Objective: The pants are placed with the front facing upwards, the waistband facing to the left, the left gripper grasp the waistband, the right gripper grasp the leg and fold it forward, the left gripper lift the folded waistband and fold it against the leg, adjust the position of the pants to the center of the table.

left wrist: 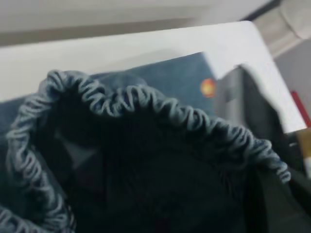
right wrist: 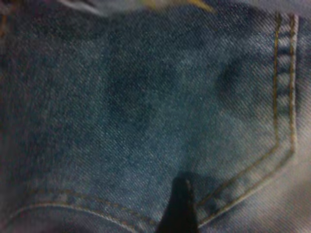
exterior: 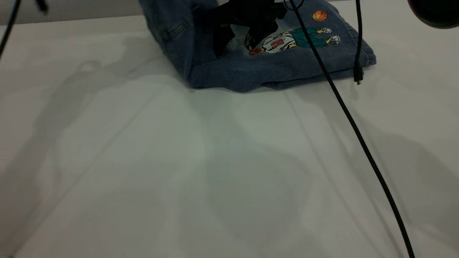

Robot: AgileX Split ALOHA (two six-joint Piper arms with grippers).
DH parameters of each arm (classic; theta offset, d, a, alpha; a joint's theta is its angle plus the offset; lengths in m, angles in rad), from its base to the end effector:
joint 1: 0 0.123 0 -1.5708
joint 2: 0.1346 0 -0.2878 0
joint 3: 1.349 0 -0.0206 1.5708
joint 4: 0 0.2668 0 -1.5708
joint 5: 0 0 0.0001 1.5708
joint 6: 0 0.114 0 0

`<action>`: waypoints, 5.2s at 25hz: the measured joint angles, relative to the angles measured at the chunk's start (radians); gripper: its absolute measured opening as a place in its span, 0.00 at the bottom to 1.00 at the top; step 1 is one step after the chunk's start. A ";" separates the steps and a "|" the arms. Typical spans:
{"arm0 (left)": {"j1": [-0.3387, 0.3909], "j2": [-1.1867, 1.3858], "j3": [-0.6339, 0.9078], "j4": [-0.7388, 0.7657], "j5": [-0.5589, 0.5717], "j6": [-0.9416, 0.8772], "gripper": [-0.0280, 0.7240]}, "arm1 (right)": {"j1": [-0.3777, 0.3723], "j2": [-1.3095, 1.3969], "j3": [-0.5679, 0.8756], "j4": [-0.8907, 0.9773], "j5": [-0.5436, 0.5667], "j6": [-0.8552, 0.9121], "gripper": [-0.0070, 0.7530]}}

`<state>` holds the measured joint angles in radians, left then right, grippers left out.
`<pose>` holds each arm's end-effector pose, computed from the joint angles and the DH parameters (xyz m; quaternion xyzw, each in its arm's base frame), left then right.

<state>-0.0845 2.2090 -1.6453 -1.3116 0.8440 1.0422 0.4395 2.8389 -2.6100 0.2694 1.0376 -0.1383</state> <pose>0.4959 -0.1247 0.1709 0.1281 0.8492 -0.4006 0.3194 0.5270 0.2767 0.0520 -0.2343 0.9444 0.1542 0.1715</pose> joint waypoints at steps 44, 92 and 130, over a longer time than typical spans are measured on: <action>-0.162 0.001 -0.110 0.064 -0.045 -0.059 0.09 | -0.217 0.019 -0.039 -0.160 0.180 0.058 0.73; -0.503 0.230 -0.344 0.047 -0.389 -0.080 0.09 | -0.529 -0.325 -0.040 -0.096 0.184 0.026 0.73; -0.474 0.228 -0.509 0.340 -0.297 -0.245 0.72 | -0.529 -0.324 -0.040 0.023 0.183 -0.003 0.73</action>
<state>-0.5582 2.4366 -2.1539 -0.9716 0.5466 0.7970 -0.0898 2.5150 -2.6497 0.2924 1.2208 -0.1414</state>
